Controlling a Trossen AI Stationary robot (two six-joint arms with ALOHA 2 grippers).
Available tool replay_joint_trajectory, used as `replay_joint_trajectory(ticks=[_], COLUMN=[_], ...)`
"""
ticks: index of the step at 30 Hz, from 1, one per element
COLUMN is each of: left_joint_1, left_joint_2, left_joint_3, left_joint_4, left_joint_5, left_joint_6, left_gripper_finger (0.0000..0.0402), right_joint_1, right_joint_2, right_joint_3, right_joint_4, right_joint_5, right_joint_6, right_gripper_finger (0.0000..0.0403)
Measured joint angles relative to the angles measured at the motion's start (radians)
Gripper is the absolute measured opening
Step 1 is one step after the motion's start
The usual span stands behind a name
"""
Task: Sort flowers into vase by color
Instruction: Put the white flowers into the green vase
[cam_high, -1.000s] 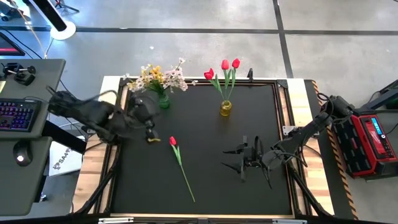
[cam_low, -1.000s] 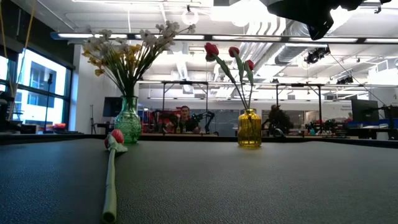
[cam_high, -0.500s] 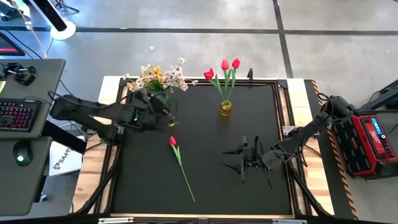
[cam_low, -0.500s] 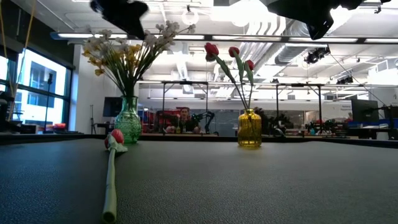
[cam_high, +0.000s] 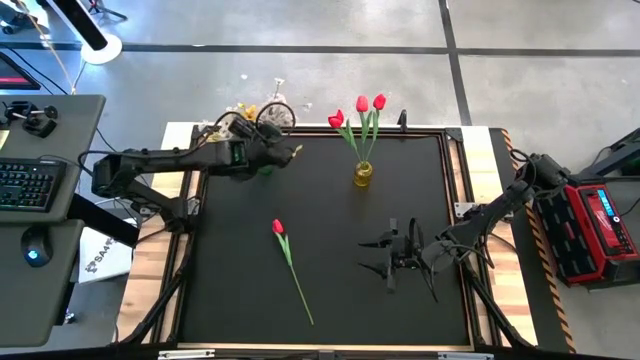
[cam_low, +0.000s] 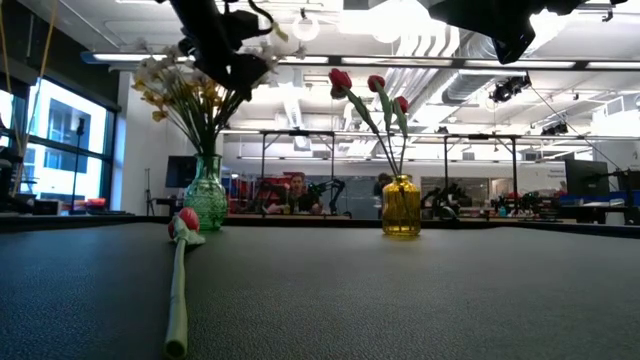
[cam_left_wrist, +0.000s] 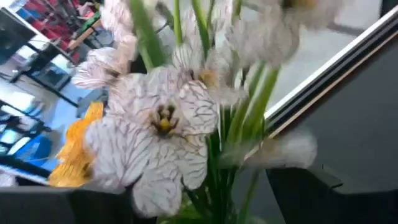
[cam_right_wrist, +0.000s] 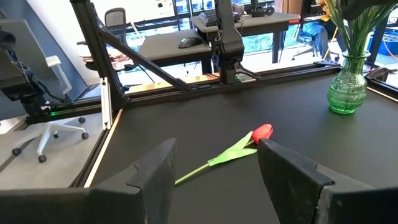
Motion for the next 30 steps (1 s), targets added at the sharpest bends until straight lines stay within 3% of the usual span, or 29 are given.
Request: replay_joint_trajectory(ticks=[4, 7, 17, 24, 30], left_joint_1=[0.025, 0.044, 0.067, 0.067, 0.063], left_joint_2=[0.006, 0.005, 0.006, -0.001, -0.027], left_joint_3=[0.000, 0.000, 0.001, -0.011, -0.062], left_joint_4=[0.043, 0.049, -0.031, -0.108, -0.003], left_joint_5=[0.050, 0.064, 0.072, 0.030, 0.078], left_joint_6=[0.017, 0.017, -0.057, -0.224, -0.247], left_gripper_finger=[0.0234, 0.0204, 0.0017, 0.0005, 0.0002], right_joint_1=[0.000, 0.000, 0.000, 0.001, 0.001], right_joint_2=[0.000, 0.000, 0.000, 0.000, 0.000], right_joint_3=[0.000, 0.000, 0.000, 0.000, 0.000], right_joint_4=[0.000, 0.000, -0.001, -0.012, -0.026], right_joint_5=[0.000, 0.000, 0.000, 0.000, -0.001], right_joint_6=[0.009, 0.015, 0.015, 0.016, 0.023], right_gripper_finger=[0.0216, 0.0216, 0.0216, 0.0216, 0.0216])
